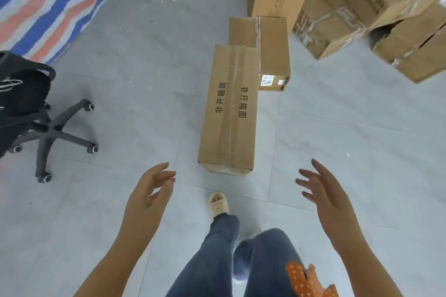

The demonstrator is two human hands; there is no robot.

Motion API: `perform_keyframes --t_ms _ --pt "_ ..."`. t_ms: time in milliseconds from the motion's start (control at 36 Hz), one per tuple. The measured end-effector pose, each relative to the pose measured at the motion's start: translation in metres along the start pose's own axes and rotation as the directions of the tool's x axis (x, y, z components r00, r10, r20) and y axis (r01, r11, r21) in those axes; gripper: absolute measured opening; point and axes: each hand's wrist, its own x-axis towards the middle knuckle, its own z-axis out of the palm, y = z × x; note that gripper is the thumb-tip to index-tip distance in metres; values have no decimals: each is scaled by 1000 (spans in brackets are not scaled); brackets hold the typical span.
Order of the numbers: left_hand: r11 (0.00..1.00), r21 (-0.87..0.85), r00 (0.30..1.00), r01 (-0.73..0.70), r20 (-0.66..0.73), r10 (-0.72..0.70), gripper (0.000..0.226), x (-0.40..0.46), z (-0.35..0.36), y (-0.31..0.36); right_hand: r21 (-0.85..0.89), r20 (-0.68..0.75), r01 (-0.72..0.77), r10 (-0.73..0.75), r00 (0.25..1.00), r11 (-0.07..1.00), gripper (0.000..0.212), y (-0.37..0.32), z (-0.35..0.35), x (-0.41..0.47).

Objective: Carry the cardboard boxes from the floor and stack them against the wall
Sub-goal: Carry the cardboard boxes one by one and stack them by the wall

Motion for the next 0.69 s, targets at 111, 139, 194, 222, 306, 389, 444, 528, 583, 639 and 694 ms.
perform_keyframes --t_ms 111,139,194,222,306,389,444,528,583,639,694 --pt "994 93 996 60 65 -66 28 77 26 -29 -45 28 -119 120 992 992 29 27 25 63" --pt "991 107 994 82 69 -90 27 97 36 -40 -74 38 -147 150 988 986 29 40 32 81" --pt "983 126 987 135 74 -145 28 138 57 -70 -133 66 -197 207 976 971 29 69 48 117" --pt "977 124 980 172 75 -182 28 157 68 -88 -145 75 -228 241 968 963 29 87 57 135" --pt "946 74 945 317 65 -321 30 208 102 -144 -155 88 -318 334 938 935 33 141 87 183" --pt "900 -9 899 437 26 -436 35 244 136 -195 -154 113 -391 410 905 907 51 185 118 218" --pt "871 -74 874 487 37 -485 38 258 155 -221 -144 163 -401 421 892 905 60 209 137 233" --pt "870 -89 873 485 105 -476 36 263 175 -249 -90 247 -355 366 897 931 54 238 159 248" --pt "851 -146 863 504 122 -491 58 264 182 -264 -47 268 -336 336 903 941 48 248 168 251" --pt "834 -205 858 513 128 -497 61 265 184 -274 35 268 -350 328 906 936 60 256 173 252" --pt "810 -269 853 522 135 -504 45 267 185 -274 133 284 -380 332 899 915 60 257 176 251"
